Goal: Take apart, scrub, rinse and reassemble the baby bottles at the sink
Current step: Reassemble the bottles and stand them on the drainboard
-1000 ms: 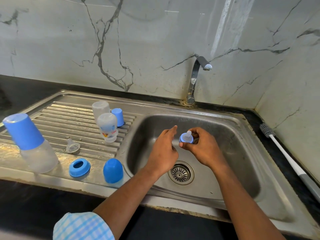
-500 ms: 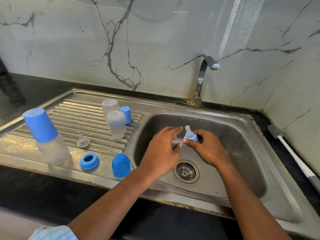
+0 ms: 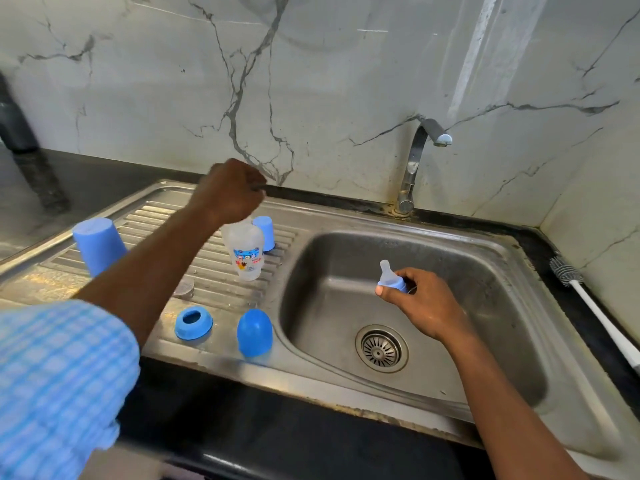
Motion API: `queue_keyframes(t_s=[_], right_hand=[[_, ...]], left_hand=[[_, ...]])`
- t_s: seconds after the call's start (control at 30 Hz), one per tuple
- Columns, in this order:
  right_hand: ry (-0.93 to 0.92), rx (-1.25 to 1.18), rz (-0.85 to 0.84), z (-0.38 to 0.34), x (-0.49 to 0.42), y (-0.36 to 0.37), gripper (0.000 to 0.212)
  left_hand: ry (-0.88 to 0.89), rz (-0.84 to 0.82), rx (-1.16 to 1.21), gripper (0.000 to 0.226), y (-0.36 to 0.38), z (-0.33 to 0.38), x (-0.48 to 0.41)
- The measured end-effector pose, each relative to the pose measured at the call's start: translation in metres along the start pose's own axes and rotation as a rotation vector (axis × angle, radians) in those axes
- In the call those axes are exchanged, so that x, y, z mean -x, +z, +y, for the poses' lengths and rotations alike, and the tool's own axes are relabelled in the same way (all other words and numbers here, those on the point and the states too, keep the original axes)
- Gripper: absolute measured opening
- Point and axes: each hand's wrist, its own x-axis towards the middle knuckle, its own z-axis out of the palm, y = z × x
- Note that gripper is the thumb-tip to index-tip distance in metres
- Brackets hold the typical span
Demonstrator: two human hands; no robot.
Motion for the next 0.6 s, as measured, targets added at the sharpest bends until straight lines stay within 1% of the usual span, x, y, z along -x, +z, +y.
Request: queue_keyframes(t_s=[0.07,0.17,0.27,0.33,0.5,0.53,0.6], right_hand=[[0.002,0.002,-0.003,0.001,-0.001,0.001,0.03],[0.002,0.01,-0.008,0.001,-0.002,0.001,0.03],[-0.001,0.008,-0.01,0.001,-0.003,0.002,0.029],[-0.001,0.005,-0.01,0.001,-0.003,0.002,0.028],[-0.001,0.005,-0.012,0.002,-0.004,0.002,0.025],[-0.001,0.005,-0.014,0.001,-0.004,0.002,0.025],[0.007,-0.005,-0.016,0.001,-0.005,0.003,0.026]], left_hand=[[-0.096,-0.072,-0.064,0.033,-0.001,-0.017,-0.015],[-0.148,-0.17,-0.093,0.048,0.004,-0.028,-0.021],[-0.216,-0.207,-0.062,0.065,0.011,-0.036,-0.024],[-0.254,-0.211,-0.052,0.07,0.014,-0.04,-0.025],[-0.302,-0.094,-0.047,0.06,0.013,-0.048,-0.027],[-0.303,-0.047,-0.041,0.059,0.01,-0.046,-0.028],[-0.255,0.118,-0.062,0.058,-0.001,-0.033,-0.029]])
